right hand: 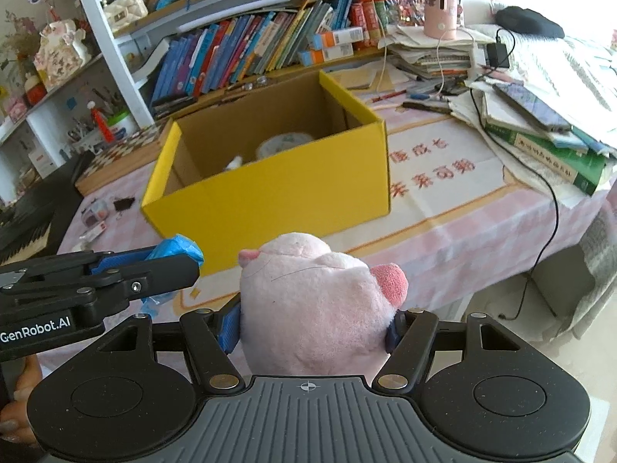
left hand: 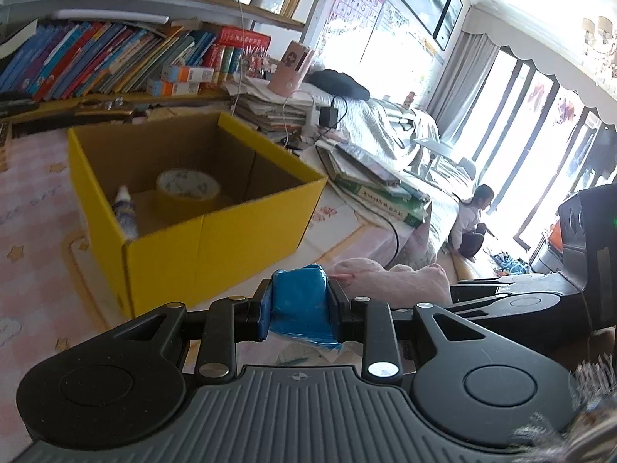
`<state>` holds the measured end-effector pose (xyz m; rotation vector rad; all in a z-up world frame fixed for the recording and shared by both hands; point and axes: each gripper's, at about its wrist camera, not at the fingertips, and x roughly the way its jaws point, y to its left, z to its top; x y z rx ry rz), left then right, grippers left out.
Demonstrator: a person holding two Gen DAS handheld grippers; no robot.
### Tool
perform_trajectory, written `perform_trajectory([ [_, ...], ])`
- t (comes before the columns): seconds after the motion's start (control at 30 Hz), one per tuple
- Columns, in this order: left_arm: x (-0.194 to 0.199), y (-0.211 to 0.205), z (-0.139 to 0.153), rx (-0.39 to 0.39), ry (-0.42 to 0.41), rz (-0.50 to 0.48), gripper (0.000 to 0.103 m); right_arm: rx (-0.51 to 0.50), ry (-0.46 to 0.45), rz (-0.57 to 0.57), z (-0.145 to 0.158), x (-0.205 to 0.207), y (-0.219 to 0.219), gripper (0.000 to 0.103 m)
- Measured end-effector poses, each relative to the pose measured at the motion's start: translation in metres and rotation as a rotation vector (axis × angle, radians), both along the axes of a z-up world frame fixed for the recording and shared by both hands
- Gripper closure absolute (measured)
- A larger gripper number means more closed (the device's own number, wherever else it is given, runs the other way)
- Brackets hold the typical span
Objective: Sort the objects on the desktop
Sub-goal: 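Carry the blue block and pink plush over the yellow box with both tools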
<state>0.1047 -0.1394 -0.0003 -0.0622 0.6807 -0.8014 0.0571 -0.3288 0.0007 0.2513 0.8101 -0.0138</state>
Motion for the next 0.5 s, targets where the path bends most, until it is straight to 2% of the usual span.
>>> perform_trajectory([
  [0.23, 0.014, -0.016, 0.022, -0.001, -0.105, 0.044, 0.077, 0.006, -0.109, 0.025, 0.024, 0.022, -0.021, 0.035],
  [0.5, 0.045, -0.020, 0.039, 0.020, -0.196, 0.163, 0.077, 0.002, -0.232, 0.097, 0.048, 0.069, -0.030, 0.035],
])
